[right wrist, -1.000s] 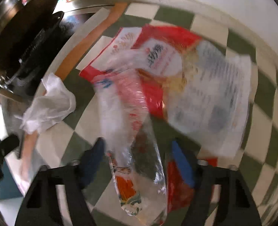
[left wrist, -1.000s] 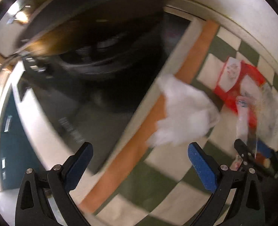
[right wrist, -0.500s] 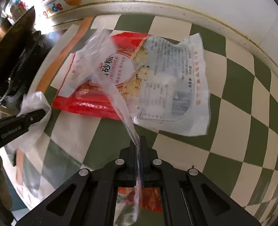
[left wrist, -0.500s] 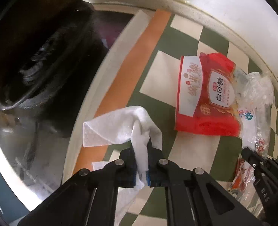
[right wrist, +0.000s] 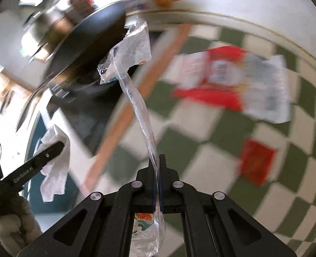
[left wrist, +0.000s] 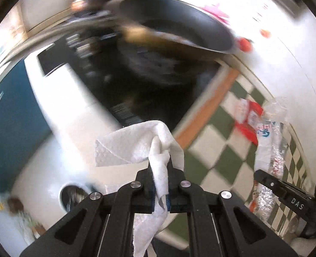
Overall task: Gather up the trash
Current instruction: 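Carry the towel and wrapper over the bin and open both tools to drop them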
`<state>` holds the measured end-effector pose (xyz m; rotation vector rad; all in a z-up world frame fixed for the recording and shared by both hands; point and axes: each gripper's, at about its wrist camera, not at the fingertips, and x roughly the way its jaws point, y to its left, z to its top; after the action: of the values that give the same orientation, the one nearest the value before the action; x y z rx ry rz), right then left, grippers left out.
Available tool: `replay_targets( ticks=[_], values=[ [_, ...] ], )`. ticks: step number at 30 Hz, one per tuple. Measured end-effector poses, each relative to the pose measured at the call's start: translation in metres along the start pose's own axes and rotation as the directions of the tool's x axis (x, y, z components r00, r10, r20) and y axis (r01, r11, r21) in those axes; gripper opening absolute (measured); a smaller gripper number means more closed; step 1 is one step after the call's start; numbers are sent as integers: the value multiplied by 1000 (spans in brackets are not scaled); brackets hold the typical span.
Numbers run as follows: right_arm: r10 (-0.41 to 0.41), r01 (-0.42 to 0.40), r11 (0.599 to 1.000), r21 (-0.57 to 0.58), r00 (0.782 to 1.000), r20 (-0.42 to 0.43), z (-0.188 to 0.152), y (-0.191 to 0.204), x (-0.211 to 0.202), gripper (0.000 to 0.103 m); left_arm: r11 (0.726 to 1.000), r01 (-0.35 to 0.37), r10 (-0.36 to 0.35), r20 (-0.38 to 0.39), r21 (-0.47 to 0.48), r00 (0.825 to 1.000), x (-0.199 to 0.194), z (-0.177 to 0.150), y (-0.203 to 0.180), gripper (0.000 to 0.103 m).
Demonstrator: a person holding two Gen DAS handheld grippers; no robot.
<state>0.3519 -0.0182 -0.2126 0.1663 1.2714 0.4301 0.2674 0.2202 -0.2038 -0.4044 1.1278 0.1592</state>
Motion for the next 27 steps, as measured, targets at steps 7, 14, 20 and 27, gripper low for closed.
replay_targets(
  ticks=[7, 14, 20, 27],
  values=[
    [142, -192, 954, -231, 966, -217, -79, 153, 78, 1, 948, -118, 111, -43, -297, 993, -23, -97, 171, 4],
    [47, -207, 901, -381, 920, -388, -187, 244, 245, 1, 811, -169, 94, -160, -561, 983, 59, -209, 326, 4],
    [-83, -137, 912, -387, 862, -500, -269, 224, 440, 1, 704, -151, -38, -248, -694, 968, 221, -299, 436, 4],
    [-201, -101, 895, -435, 778, -595, -355, 186, 608, 1, 645, -122, -175, -302, -754, 937, 379, -361, 496, 4]
  ],
)
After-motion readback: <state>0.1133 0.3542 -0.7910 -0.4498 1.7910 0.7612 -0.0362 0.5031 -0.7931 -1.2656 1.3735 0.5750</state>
